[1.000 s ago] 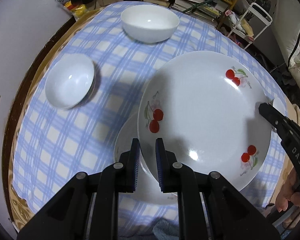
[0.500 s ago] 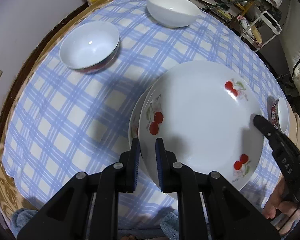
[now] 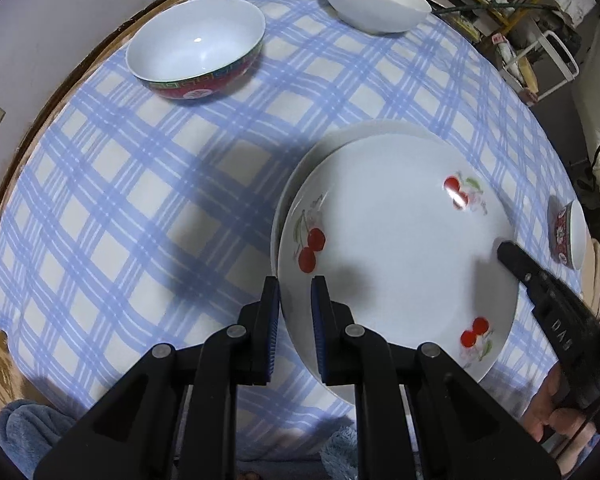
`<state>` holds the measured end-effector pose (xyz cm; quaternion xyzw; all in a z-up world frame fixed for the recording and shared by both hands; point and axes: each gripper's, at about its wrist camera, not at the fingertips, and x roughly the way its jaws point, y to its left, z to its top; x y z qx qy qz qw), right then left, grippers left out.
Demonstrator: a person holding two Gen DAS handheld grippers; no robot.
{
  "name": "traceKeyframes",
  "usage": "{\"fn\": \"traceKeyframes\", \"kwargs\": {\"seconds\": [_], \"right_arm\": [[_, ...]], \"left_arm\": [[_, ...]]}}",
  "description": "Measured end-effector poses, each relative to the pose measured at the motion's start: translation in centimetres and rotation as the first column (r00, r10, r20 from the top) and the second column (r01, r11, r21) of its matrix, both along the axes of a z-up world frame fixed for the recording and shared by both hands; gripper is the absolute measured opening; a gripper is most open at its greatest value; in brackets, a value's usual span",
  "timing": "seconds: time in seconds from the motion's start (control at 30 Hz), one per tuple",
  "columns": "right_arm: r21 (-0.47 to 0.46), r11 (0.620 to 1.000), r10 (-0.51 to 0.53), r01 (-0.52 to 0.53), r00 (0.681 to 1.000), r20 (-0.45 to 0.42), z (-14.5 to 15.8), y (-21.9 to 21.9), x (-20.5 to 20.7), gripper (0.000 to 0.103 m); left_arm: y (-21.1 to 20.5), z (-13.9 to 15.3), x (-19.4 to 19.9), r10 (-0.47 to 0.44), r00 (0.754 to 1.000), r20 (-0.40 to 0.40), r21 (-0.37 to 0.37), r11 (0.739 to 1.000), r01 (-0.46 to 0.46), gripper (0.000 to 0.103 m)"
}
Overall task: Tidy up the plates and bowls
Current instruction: 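Lower the held plate onto the stacked cherry-print plates with both tools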
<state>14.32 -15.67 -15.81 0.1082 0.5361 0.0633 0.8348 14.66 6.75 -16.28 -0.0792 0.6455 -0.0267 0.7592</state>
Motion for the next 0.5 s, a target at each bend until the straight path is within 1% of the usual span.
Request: {"fn": "traceKeyframes", "kwargs": {"seconds": [0.03,0.13,0.27,0.4,0.5], "right_arm": [[0.004,1.000,-0.005,0.005,1.000,-0.004,-0.3,0.0,-0.1,0.007],[0.000,1.000,-0.003,0.003,1.000,-0.011,-0.8,0.2,-0.3,0.008],[-0.028,1.000,0.005,-0.005,1.000,-0.007,-1.2,0.5,-0.3,0.008],[-0.032,0.999,0.006,-0.006,1.000,0.001,-1.3,0.6,-0.2,0.008],[-0.056,0.998,0.016,-0.015,1.000,0.013,-1.3,0.8,-0.2,0.009]], "left_arm": [[0.1,0.0,0.1,0.010,1.000,-0.002,-0.009,1.000,-0.010,0.015],[0.0,-0.1,-0.1,0.009,1.000,0.007,0.006,1.000,-0.009,0.015],[-0.1,-0.2,0.0,0.006,1.000,0.007,0.013,1.000,-0.006,0.015],[-0.4,-0.5,0.2,-0.006,1.000,0.008,0.047,0.999,0.006,0.015],[-0.8,-0.7,0.3,-0.014,1.000,0.011,0.066,0.998,0.014,0.015]]}}
